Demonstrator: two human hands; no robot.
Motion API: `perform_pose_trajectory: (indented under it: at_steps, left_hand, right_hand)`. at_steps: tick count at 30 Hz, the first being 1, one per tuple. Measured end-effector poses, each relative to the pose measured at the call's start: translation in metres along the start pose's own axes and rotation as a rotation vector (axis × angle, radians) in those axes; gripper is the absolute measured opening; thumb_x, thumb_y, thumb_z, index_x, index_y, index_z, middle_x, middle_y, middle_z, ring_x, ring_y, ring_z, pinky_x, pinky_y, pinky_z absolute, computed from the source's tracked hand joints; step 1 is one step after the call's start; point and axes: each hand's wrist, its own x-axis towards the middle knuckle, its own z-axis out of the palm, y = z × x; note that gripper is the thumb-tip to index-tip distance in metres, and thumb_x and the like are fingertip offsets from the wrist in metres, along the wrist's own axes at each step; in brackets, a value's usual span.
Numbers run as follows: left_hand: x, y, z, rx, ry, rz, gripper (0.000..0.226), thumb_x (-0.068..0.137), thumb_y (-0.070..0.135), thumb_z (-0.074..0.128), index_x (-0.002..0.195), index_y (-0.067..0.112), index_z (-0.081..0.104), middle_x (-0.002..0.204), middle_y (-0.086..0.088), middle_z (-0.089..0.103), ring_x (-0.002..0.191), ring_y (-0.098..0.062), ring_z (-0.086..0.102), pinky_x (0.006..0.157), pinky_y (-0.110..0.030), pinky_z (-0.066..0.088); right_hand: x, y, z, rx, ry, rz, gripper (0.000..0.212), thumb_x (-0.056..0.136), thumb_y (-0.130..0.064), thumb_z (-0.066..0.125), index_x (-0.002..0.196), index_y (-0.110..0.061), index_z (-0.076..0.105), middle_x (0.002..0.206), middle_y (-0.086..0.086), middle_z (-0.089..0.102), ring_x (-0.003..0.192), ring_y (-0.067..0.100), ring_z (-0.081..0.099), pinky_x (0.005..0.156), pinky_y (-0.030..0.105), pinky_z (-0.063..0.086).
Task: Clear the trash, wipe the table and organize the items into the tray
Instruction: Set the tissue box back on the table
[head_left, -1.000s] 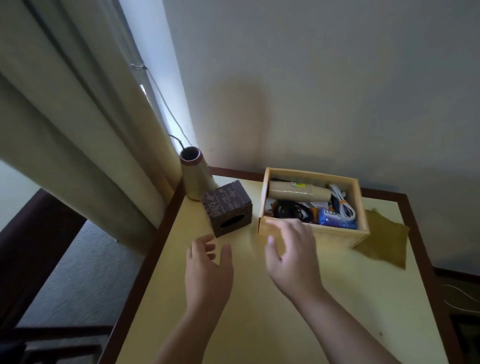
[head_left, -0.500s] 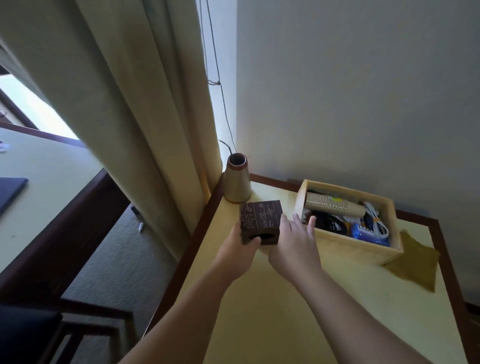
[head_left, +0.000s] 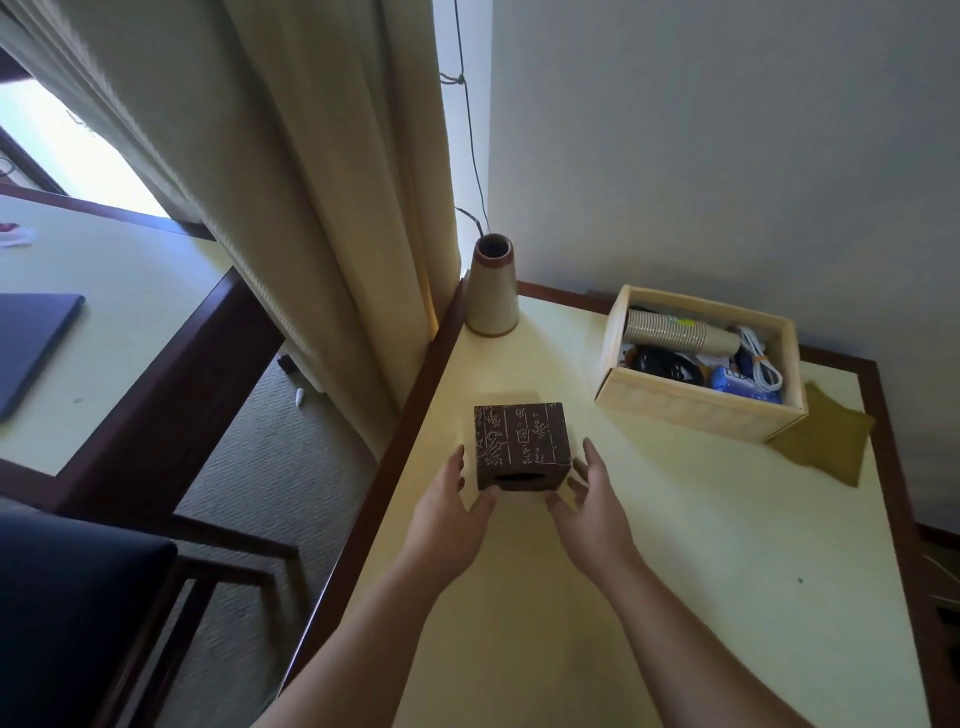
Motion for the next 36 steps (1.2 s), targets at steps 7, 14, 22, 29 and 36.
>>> perform_pose_trajectory:
  at_steps: [7, 14, 22, 29, 36]
  left_hand:
    - [-0.008, 0.011, -0.004, 0.095, 0.121, 0.060, 0.038, 0.105, 0.042, 0.056, 0.143, 0.038, 0.057, 0.119, 0.018, 0.072, 0.106, -0.006, 0.068, 0.082, -0.028, 0.051]
    - [-0.035, 0.007, 0.000, 0.200, 0.261, 0.102, 0.028, 0.106, 0.044, 0.054, 0.128, 0.037, 0.070, 0.083, 0.014, 0.070, 0.074, -0.002, 0.063, 0.059, -0.022, 0.043]
    - [-0.021, 0.005, 0.000, 0.273, 0.198, 0.132, 0.032, 0.106, 0.039, 0.056, 0.128, 0.023, 0.073, 0.099, 0.014, 0.069, 0.082, -0.003, 0.061, 0.064, -0.014, 0.043]
    - [-0.008, 0.013, -0.004, 0.264, 0.132, 0.086, 0.035, 0.107, 0.039, 0.055, 0.133, 0.020, 0.069, 0.094, 0.007, 0.074, 0.077, -0.004, 0.065, 0.063, -0.019, 0.051]
    - [-0.031, 0.008, -0.003, 0.405, 0.091, 0.177, 0.055, 0.108, 0.046, 0.046, 0.160, 0.028, 0.039, 0.160, 0.003, 0.044, 0.141, -0.019, 0.047, 0.113, -0.037, 0.044]
  right_hand:
    - [-0.013, -0.006, 0.005, -0.183, 0.077, -0.059, 0.034, 0.104, -0.039, 0.058, 0.137, -0.028, 0.061, 0.115, -0.006, 0.074, 0.103, 0.016, 0.069, 0.071, 0.027, 0.043]
    - [-0.036, 0.001, 0.017, -0.153, 0.283, -0.074, 0.027, 0.108, -0.042, 0.047, 0.107, -0.029, 0.070, 0.085, -0.010, 0.071, 0.077, 0.013, 0.064, 0.056, 0.024, 0.037]
    - [-0.022, 0.009, 0.023, -0.175, 0.303, -0.009, 0.034, 0.108, -0.043, 0.042, 0.116, -0.026, 0.069, 0.100, 0.003, 0.069, 0.085, 0.022, 0.062, 0.066, 0.033, 0.044]
    - [-0.016, 0.011, 0.025, -0.164, 0.273, -0.016, 0.028, 0.108, -0.030, 0.047, 0.122, -0.017, 0.067, 0.104, 0.006, 0.067, 0.095, 0.026, 0.063, 0.070, 0.031, 0.038]
    - [-0.047, 0.002, 0.017, -0.234, 0.228, -0.166, 0.044, 0.108, -0.025, 0.047, 0.151, -0.021, 0.048, 0.143, 0.003, 0.053, 0.133, 0.019, 0.051, 0.097, 0.031, 0.047]
